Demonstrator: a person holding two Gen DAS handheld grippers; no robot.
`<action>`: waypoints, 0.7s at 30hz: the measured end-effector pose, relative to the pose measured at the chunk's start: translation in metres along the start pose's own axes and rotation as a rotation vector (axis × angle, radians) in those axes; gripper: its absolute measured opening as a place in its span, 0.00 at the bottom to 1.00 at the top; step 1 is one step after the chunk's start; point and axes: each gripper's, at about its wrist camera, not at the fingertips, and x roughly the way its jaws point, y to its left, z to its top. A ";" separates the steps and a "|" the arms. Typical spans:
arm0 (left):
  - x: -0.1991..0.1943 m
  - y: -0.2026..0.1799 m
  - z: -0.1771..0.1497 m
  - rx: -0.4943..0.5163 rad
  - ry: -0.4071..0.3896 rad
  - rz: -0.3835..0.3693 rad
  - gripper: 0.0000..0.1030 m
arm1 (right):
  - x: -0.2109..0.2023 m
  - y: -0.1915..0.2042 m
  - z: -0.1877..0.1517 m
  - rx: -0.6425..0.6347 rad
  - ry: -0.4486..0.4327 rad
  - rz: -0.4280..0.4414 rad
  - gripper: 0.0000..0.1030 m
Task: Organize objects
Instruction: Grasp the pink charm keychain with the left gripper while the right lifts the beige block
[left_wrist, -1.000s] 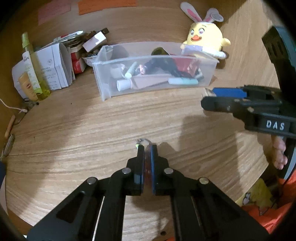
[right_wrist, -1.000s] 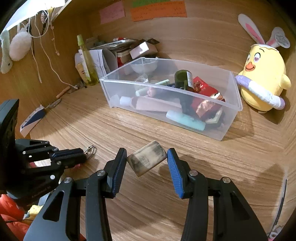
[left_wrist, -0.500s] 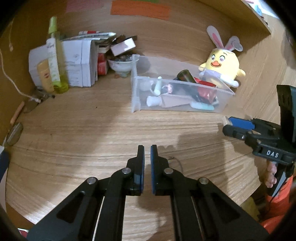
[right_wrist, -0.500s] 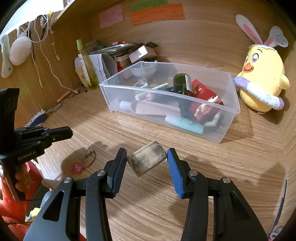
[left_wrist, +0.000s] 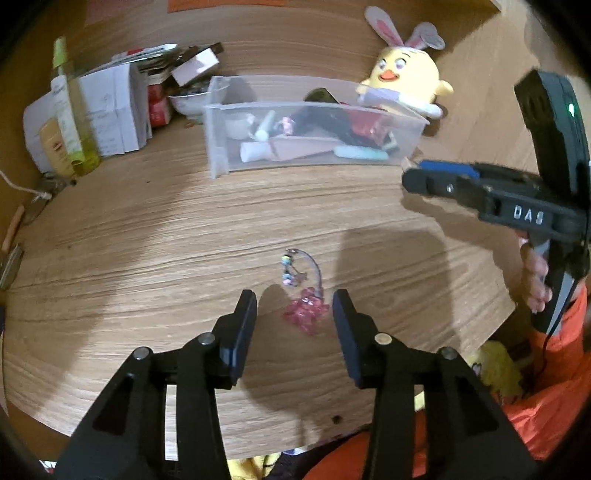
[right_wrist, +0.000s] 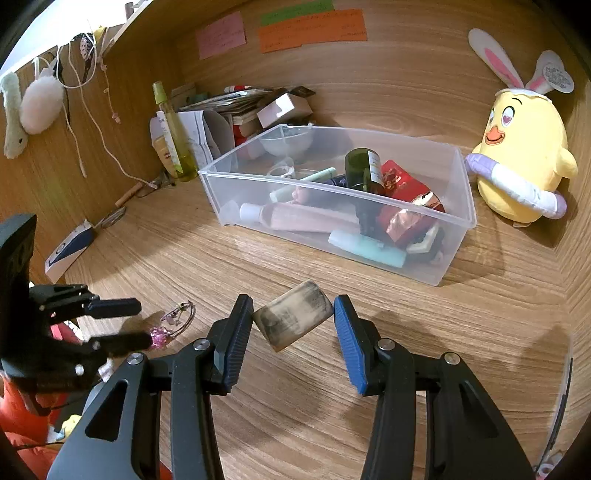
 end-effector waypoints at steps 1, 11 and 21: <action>0.003 -0.002 -0.001 0.007 0.009 0.004 0.41 | -0.001 0.000 0.000 0.000 -0.002 -0.001 0.41; 0.011 -0.003 0.000 0.023 -0.019 0.056 0.26 | -0.010 -0.002 0.013 -0.005 -0.041 -0.031 0.41; -0.005 0.002 0.040 -0.004 -0.133 0.054 0.26 | -0.010 -0.011 0.036 -0.003 -0.080 -0.062 0.41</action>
